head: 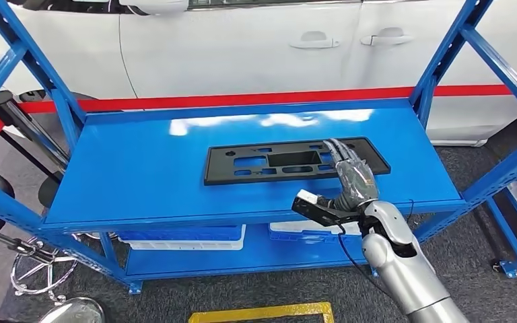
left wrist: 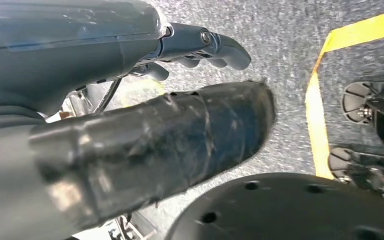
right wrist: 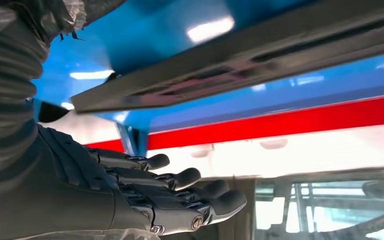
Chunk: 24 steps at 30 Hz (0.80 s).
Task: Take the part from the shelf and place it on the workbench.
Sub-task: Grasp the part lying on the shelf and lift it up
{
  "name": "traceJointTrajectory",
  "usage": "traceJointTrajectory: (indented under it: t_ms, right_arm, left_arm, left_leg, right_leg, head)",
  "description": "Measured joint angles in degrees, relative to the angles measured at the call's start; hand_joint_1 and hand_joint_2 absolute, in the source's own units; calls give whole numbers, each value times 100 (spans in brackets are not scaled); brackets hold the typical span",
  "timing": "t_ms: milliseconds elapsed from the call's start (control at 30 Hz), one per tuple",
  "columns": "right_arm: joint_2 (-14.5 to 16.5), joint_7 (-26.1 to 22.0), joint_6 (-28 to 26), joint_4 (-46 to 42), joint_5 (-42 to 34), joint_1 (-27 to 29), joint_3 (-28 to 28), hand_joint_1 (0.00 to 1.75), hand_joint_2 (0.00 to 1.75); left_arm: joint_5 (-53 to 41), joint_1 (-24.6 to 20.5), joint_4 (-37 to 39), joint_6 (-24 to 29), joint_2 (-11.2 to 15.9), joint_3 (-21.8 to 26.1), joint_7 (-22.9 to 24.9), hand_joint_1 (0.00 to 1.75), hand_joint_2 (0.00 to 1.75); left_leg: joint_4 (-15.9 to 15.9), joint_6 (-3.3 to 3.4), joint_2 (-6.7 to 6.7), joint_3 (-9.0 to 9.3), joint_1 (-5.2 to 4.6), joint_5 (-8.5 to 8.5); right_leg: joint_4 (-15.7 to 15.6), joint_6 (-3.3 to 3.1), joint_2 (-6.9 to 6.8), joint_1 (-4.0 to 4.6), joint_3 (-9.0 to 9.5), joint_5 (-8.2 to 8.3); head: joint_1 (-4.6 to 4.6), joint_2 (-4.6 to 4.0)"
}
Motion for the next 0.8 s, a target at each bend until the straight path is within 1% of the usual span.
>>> traceJointTrajectory:
  t_ms: [33, 67, 100, 133, 167, 233, 267, 300, 333, 367, 400, 433, 467, 533, 600, 633, 667, 700, 733, 767, 800]
  right_arm:
    - [4, -3, -2, 4, 0, 5, 1, 0, 175]
    - [10, -6, -3, 6, 0, 11, 3, 0, 175]
    - [18, -11, -4, 7, 0, 12, 6, 0, 175]
    - [24, -13, -4, 7, 0, 9, 9, 0, 175]
    - [27, -14, -4, 10, 7, 10, 11, 0, 175]
    - [27, -11, -4, 32, 52, 21, 15, 0, 175]
    - [28, -9, -4, 50, 88, 30, 20, 0, 175]
    - [28, -7, -4, 72, 127, 35, 27, 0, 175]
    - [28, -3, -3, 91, 162, 36, 35, 0, 175]
    - [28, 3, -3, 112, 198, 32, 45, 0, 175]
    - [28, 8, -2, 134, 232, 25, 56, 0, 175]
    - [28, 12, 0, 159, 262, 14, 74, 0, 175]
    - [29, 16, 3, 186, 292, -1, 98, 0, 175]
    - [29, 27, 10, 246, 348, -30, 146, 0, 175]
    - [42, 36, 23, 306, 393, -55, 189, 0, 175]
    - [51, 37, 36, 345, 415, -79, 217, 0, 175]
    - [61, 37, 55, 391, 436, -108, 254, 0, 175]
    - [68, 33, 72, 441, 459, -136, 295, 0, 175]
    - [73, 28, 83, 495, 482, -157, 340, 0, 175]
    - [84, 21, 88, 543, 497, -166, 384, 0, 175]
    - [100, 13, 85, 587, 509, -169, 431, 0, 175]
  left_arm:
    - [37, -6, 2, -6, 8, 1, -2, 0, 0]
    - [71, -9, 2, -10, 15, 1, -2, 0, 0]
    - [105, -10, 2, -14, 20, 1, 4, 0, 0]
    - [140, -11, 2, -16, 24, 1, 11, 0, 0]
    - [169, -11, 2, -16, 31, 1, 22, 0, 0]
    - [230, -7, 2, -13, 53, 0, 57, 0, 0]
    - [255, -6, 0, -12, 65, -2, 78, 0, 0]
    - [281, -4, -4, -9, 73, -5, 99, 0, 0]
    - [300, -1, -10, -7, 78, -8, 116, 0, 0]
    - [319, 2, -18, -3, 81, -11, 137, 0, 0]
    - [338, 11, -28, 0, 84, -16, 156, 0, 0]
    - [350, 13, -40, 4, 86, -20, 170, 0, 0]
    - [360, 19, -54, 7, 94, -26, 182, 0, 0]
    - [373, 26, -85, 11, 115, -37, 196, 0, 0]
    - [385, 25, -112, 13, 148, -47, 207, 0, 0]
    - [394, 21, -127, 13, 162, -52, 212, 0, 0]
    - [404, 21, -142, 13, 178, -56, 219, 0, 0]
    - [417, 25, -157, 12, 185, -59, 227, 0, 0]
    - [430, 30, -172, 11, 197, -62, 234, 0, 0]
    - [439, 35, -186, 11, 207, -67, 242, 0, 0]
    - [444, 40, -199, 11, 216, -74, 248, 0, 0]
  left_leg:
    - [-31, 34, 0, 13, -1, -7]
    - [-33, 63, 0, 30, 10, 30]
    - [-52, 92, 3, 59, 21, 26]
    - [-77, 124, 7, 90, 32, 22]
    - [-92, 154, 10, 118, 34, 12]
    - [-90, 197, 8, 146, 25, -27]
    - [-84, 205, 4, 160, 21, -49]
    - [-75, 205, 0, 179, 18, -75]
    - [-62, 199, -5, 209, 17, -107]
    - [-49, 189, -9, 247, 16, -144]
    - [-38, 176, -11, 285, 15, -182]
    - [-23, 158, -14, 311, 5, -215]
    - [-16, 134, -14, 322, -4, -236]
    - [-23, 81, -14, 322, -18, -253]
    - [-5, 24, -9, 322, -24, -297]
    - [118, -3, -6, 274, -22, -379]
    - [358, -28, -4, 164, -17, -511]
    - [703, -48, -2, -5, -3, -672]
    - [1092, -65, -1, -215, 9, -829]
    - [1417, -81, -1, -404, 20, -920]
    - [1582, -95, 0, -521, 29, -910]
  right_leg:
    - [5, 33, -2, 8, -5, -23]
    - [21, 63, -3, 2, -3, -57]
    - [86, 89, -4, -4, -19, -112]
    - [249, 113, -5, -10, -88, -208]
    - [534, 135, -5, -22, -228, -346]
    - [1304, 171, -6, -31, -666, -624]
    - [1589, 183, -8, -36, -863, -672]
    - [1677, 187, -9, -38, -970, -605]
    - [1527, 180, -10, -37, -955, -423]
    - [1205, 163, -11, -35, -847, -170]
    - [824, 134, -14, -28, -691, 48]
    - [481, 105, -16, -13, -543, 191]
    - [267, 78, -20, 2, -444, 246]
    - [137, 36, -17, 28, -383, 216]
    - [95, -13, -15, -9, -350, 215]
    - [66, -44, -19, -29, -324, 217]
    - [44, -74, -24, -47, -299, 215]
    - [38, -99, -28, -44, -283, 205]
    - [42, -117, -31, -40, -276, 193]
    - [48, -125, -32, -36, -270, 180]
    - [54, -128, -32, -34, -259, 165]
  head:
    - [2, 0]
    - [4, 0]
    - [9, 0]
    - [11, 0]
    - [14, 0]
    - [17, 0]
    - [18, 0]
    - [18, 0]
    - [18, 0]
    - [19, 0]
    - [19, -1]
    - [19, -1]
    - [17, -1]
    - [17, 0]
    - [17, 0]
    - [15, 0]
    - [15, 0]
    - [14, 0]
    - [14, 0]
    - [14, 0]
    - [14, 0]
